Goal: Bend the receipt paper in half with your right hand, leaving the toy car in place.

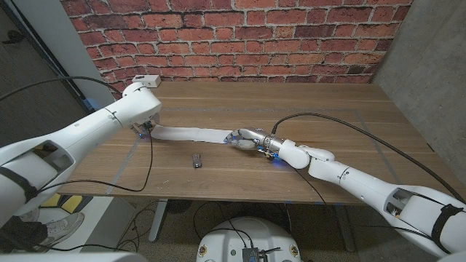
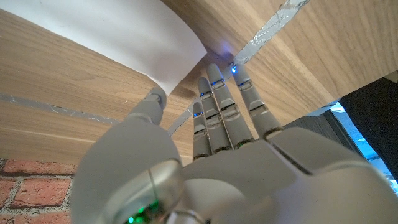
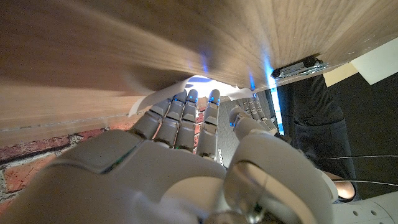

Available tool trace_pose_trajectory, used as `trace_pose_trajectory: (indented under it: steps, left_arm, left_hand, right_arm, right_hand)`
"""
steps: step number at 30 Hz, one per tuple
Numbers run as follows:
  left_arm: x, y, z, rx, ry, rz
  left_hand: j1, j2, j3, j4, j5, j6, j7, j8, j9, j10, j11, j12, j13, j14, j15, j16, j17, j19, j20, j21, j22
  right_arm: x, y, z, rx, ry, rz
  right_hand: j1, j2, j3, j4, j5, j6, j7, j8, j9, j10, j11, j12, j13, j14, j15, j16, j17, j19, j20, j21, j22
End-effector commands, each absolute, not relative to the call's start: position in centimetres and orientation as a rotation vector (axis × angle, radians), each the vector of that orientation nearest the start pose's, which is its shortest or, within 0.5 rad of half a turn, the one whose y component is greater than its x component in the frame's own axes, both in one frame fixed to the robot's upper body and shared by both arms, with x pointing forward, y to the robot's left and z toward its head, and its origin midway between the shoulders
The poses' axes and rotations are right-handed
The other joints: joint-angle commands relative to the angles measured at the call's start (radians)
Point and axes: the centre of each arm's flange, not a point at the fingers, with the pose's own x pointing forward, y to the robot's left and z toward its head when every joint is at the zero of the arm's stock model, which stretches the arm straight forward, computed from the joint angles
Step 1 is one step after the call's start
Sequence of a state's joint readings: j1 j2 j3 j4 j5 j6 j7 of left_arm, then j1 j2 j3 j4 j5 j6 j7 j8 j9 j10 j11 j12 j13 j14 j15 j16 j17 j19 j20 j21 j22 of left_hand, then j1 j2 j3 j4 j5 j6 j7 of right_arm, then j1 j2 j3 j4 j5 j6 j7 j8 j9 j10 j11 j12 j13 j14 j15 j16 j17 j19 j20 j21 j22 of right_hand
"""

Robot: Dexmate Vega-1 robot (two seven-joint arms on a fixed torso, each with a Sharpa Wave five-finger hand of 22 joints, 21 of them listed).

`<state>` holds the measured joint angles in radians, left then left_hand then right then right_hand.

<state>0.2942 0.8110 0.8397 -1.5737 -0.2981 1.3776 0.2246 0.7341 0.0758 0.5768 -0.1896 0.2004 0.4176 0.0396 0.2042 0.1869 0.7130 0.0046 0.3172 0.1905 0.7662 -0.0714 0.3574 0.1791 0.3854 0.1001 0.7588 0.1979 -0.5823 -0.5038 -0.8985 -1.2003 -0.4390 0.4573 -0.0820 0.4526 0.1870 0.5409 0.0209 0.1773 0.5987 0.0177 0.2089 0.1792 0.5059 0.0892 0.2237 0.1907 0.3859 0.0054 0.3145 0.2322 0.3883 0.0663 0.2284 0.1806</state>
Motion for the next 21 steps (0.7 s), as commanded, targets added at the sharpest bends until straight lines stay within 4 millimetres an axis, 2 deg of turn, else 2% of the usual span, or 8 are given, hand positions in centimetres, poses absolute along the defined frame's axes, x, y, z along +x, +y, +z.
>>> trace_pose_trajectory:
  steps: [1,5,7,11,13,16,17,21]
  left_arm:
    - [64.3,38.4,4.3,0.897,0.444,0.454]
    - [64.6,38.0,4.5,0.926,0.388,0.463]
    - [64.6,37.8,4.6,0.928,0.356,0.471]
    - [64.6,37.3,4.9,0.948,0.301,0.51]
    - [64.5,37.2,5.0,0.957,0.276,0.522]
    - [64.3,37.0,5.2,0.958,0.248,0.535]
    - [64.2,37.0,5.3,0.954,0.24,0.536]
    - [63.9,36.7,5.8,0.941,0.226,0.51]
  left_hand:
    - [0.071,0.023,0.023,0.001,0.016,0.075,0.005,0.027,0.006,0.023,-0.025,-0.009,0.003,0.012,-0.022,0.002,0.012,-0.012,-0.004,0.013,0.006]
    - [0.141,0.048,0.03,0.006,0.021,0.223,-0.007,0.07,0.011,0.078,-0.066,-0.003,0.004,0.034,-0.054,0.018,0.024,-0.013,-0.023,0.029,0.009]
    - [0.17,0.067,0.038,0.006,0.023,0.272,-0.009,0.083,0.014,0.117,-0.077,0.006,0.004,0.06,-0.075,0.031,0.028,-0.013,-0.026,0.038,0.01]
    - [0.246,0.096,0.05,0.002,0.022,0.37,-0.021,0.106,0.02,0.204,-0.098,0.03,0.009,0.1,-0.09,0.06,0.04,-0.008,-0.041,0.062,0.012]
    - [0.283,0.1,0.053,-0.001,0.02,0.416,-0.027,0.119,0.026,0.247,-0.115,0.047,0.019,0.112,-0.103,0.071,0.045,-0.012,-0.046,0.072,0.014]
    - [0.31,0.099,0.049,0.002,0.017,0.439,-0.032,0.128,0.036,0.275,-0.127,0.062,0.03,0.119,-0.105,0.08,0.05,-0.014,-0.049,0.082,0.014]
    - [0.313,0.099,0.048,0.003,0.016,0.443,-0.031,0.129,0.037,0.278,-0.12,0.064,0.033,0.122,-0.107,0.082,0.051,-0.015,-0.05,0.084,0.014]
    - [0.322,0.092,0.045,0.005,0.015,0.459,-0.026,0.136,0.043,0.308,-0.122,0.081,0.042,0.126,-0.109,0.081,0.047,-0.019,-0.056,0.089,0.014]
  right_arm:
    - [64.2,-8.7,-8.1,-1.229,-0.849,0.556]
    - [64.4,-8.6,-8.1,-1.227,-0.847,0.556]
    - [64.5,-8.6,-8.1,-1.227,-0.845,0.557]
    - [64.9,-8.6,-8.1,-1.226,-0.838,0.555]
    - [65.0,-8.6,-8.1,-1.226,-0.833,0.555]
    - [65.1,-8.7,-8.2,-1.229,-0.831,0.555]
    - [65.1,-8.7,-8.2,-1.229,-0.831,0.555]
    - [65.3,-8.8,-8.1,-1.231,-0.828,0.551]
  right_hand:
    - [-0.006,0.001,0.002,0.01,-0.001,0.01,0.003,0.0,0.005,0.005,-0.001,0.004,0.003,0.009,-0.001,0.002,-0.001,0.01,0.003,0.003,0.001]
    - [-0.006,0.0,0.002,0.01,-0.001,0.011,0.004,-0.001,0.005,0.007,0.004,0.003,0.003,0.008,-0.001,0.001,-0.001,0.011,0.003,0.003,0.001]
    - [-0.007,0.0,0.002,0.01,-0.001,0.011,0.003,-0.002,0.005,0.006,0.004,0.002,0.003,0.009,-0.002,0.001,-0.001,0.012,0.003,0.002,0.001]
    - [-0.006,0.0,0.002,0.01,-0.001,0.012,0.003,-0.004,0.005,0.008,0.0,0.001,0.003,0.009,-0.001,0.0,-0.001,0.012,0.003,0.002,0.001]
    - [-0.006,0.0,0.003,0.011,0.0,0.013,0.004,-0.004,0.005,0.008,-0.003,0.0,0.004,0.01,-0.001,0.0,-0.001,0.012,0.003,0.001,0.001]
    - [-0.006,-0.001,0.003,0.011,0.0,0.014,0.003,-0.006,0.005,0.011,0.006,0.0,0.004,0.011,-0.001,0.0,-0.001,0.013,0.002,0.001,0.001]
    - [-0.007,0.0,0.002,0.012,-0.001,0.015,0.003,-0.007,0.005,0.013,-0.004,0.0,0.004,0.011,-0.001,0.0,0.0,0.013,0.002,0.001,0.001]
    - [-0.007,-0.001,0.003,0.012,0.0,0.022,0.003,-0.005,0.005,0.019,0.003,0.001,0.004,0.016,-0.002,0.001,0.0,0.017,0.0,0.001,0.001]
